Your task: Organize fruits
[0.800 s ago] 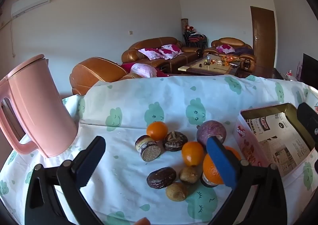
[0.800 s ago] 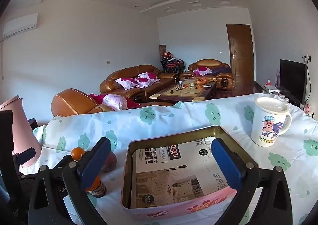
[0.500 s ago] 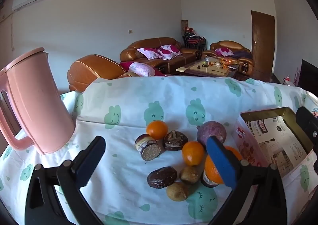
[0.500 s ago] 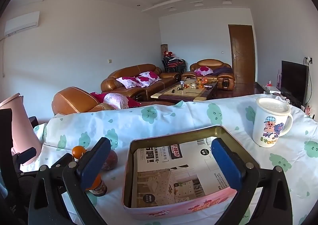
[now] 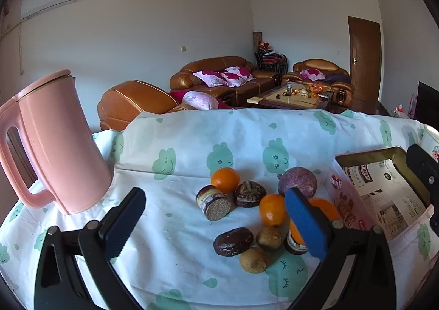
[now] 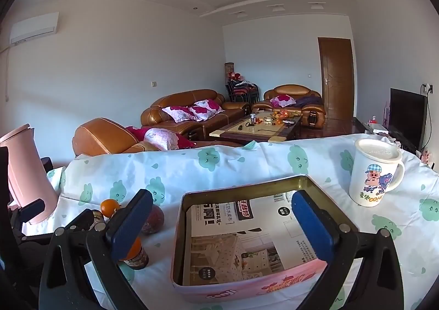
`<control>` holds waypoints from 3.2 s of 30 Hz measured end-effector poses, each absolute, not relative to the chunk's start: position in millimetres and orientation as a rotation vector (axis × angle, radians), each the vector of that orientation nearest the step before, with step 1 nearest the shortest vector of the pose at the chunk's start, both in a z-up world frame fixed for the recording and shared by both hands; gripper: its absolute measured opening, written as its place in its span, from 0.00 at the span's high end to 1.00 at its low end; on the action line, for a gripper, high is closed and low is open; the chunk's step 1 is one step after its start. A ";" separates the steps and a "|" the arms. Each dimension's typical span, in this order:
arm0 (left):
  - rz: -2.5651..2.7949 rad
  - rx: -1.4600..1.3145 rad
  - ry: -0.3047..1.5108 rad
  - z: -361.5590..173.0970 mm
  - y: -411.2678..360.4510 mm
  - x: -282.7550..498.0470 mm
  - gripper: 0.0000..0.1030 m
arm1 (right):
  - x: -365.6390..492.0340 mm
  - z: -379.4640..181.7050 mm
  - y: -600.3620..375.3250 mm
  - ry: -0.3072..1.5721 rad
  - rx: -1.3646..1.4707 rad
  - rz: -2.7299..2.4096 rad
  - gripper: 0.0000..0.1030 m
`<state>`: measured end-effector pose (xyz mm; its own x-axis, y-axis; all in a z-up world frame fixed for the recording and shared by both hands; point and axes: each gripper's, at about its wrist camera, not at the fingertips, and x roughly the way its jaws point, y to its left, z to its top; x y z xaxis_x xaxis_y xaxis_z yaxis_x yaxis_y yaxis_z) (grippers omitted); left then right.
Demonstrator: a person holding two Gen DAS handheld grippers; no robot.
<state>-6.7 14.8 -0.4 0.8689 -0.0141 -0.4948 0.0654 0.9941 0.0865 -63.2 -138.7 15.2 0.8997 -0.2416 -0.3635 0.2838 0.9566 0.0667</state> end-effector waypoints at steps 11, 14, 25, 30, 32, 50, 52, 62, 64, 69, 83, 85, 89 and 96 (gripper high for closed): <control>-0.041 0.086 0.541 -2.9 18.3 -4.3 0.00 | -62.0 13.9 -138.5 0.366 0.118 -0.270 0.01; -0.039 0.091 0.542 -3.1 17.8 -5.1 0.00 | -62.2 13.5 -138.5 0.364 0.119 -0.269 0.01; -0.039 0.083 0.548 -3.1 21.8 -4.2 0.00 | -60.4 13.0 -137.6 0.370 0.117 -0.266 0.01; -0.038 0.084 0.546 -3.2 22.7 -4.3 0.00 | -60.5 12.4 -136.8 0.370 0.119 -0.265 0.01; -0.038 0.083 0.546 -3.2 23.0 -4.1 0.00 | -60.5 12.2 -136.8 0.370 0.119 -0.264 0.01; -0.030 0.080 0.550 -3.7 26.1 -3.9 0.00 | -60.1 10.9 -135.9 0.368 0.122 -0.246 0.01; -0.031 0.081 0.550 -3.7 26.1 -3.9 0.00 | -60.2 10.7 -134.9 0.366 0.118 -0.239 0.01; -0.019 0.075 0.554 -4.8 31.9 -2.3 0.00 | -60.4 13.5 -131.4 0.362 0.097 -0.198 0.01; -0.018 0.073 0.554 -4.7 32.8 -1.9 0.00 | -59.4 13.5 -129.9 0.367 0.088 -0.187 0.02; 0.021 0.078 0.555 -2.2 42.2 2.3 0.00 | -56.1 12.2 -127.1 0.383 0.067 -0.159 0.12; 0.160 0.068 0.586 4.3 101.6 19.9 0.00 | -25.3 -1.2 -85.2 0.570 0.063 0.135 0.45; 0.130 0.079 0.614 0.6 99.7 24.1 0.00 | -20.6 -5.9 -70.9 0.587 0.011 0.159 0.45; 0.057 0.099 0.657 -5.9 89.6 25.0 0.00 | -5.1 -19.0 -56.5 0.669 -0.049 0.162 0.45; -0.091 0.087 0.737 -13.9 74.4 27.2 0.00 | 11.5 -35.6 -57.3 0.757 -0.044 0.173 0.53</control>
